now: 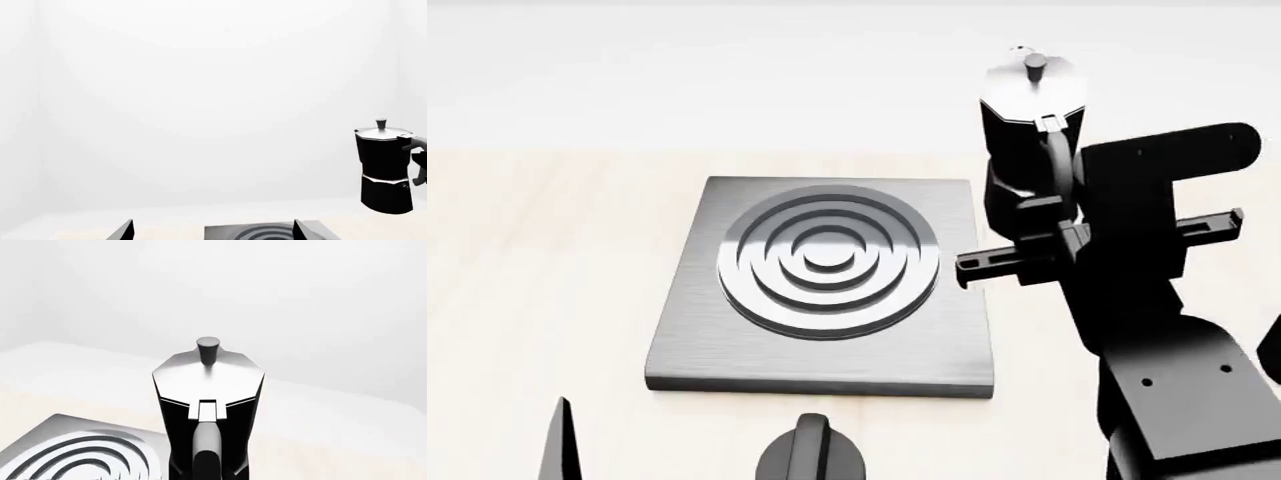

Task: Put both moka pots on the stove.

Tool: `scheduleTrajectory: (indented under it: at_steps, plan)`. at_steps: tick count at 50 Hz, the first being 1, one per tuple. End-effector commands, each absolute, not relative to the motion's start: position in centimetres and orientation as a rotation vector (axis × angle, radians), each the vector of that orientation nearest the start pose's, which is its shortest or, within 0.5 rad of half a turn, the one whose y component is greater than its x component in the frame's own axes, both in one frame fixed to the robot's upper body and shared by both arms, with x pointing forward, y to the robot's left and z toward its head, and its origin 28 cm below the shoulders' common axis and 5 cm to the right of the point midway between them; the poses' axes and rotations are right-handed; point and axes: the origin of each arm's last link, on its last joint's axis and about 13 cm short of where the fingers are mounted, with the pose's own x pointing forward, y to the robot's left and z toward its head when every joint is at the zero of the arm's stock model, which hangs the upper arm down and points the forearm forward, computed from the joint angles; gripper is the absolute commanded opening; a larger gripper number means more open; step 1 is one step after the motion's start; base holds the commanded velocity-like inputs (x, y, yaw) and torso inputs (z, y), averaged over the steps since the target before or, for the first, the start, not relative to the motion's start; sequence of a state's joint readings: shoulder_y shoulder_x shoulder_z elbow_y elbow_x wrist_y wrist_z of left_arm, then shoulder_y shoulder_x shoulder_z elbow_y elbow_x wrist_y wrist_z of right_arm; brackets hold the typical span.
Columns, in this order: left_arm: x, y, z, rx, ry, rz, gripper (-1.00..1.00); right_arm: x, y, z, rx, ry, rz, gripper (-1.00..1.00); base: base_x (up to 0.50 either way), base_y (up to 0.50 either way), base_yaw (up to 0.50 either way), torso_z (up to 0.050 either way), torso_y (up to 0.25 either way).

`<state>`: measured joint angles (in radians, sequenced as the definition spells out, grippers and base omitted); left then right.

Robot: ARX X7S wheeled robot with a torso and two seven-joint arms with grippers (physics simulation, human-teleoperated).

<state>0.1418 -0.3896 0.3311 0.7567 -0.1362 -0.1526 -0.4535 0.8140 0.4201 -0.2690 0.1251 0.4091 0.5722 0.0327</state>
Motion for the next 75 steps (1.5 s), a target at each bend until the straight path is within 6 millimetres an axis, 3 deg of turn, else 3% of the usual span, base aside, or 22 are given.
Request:
scheduleTrajectory:
  at_steps: [1, 10, 30, 54, 75]
  plan:
    - [15.0, 19.4, 12.0, 0.032, -0.361, -0.041, 1.0, 36.3, -13.7, 18.9, -0.146, -0.109, 0.159, -1.0, 0.0, 0.0, 0.0, 0.0, 0.0]
    - [15.1, 19.6, 11.8, 0.039, -0.359, -0.036, 1.0, 38.5, -10.8, 17.7, -0.111, -0.126, 0.214, -1.0, 0.0, 0.0, 0.0, 0.0, 0.001]
    - [15.4, 20.0, 11.5, 0.032, -0.349, -0.036, 1.0, 41.7, -7.1, 15.1, -0.042, -0.152, 0.271, -1.0, 0.0, 0.0, 0.0, 0.0, 0.001]
    - [15.5, 20.1, 11.4, 0.043, -0.341, -0.039, 1.0, 41.5, -3.8, 14.9, 0.014, -0.144, 0.361, -1.0, 0.0, 0.0, 0.0, 0.0, 0.001]
    - [15.5, 20.1, 11.4, 0.045, -0.34, -0.036, 1.0, 41.3, -3.3, 14.6, 0.014, -0.138, 0.379, -1.0, 0.0, 0.0, 0.0, 0.0, -0.111]
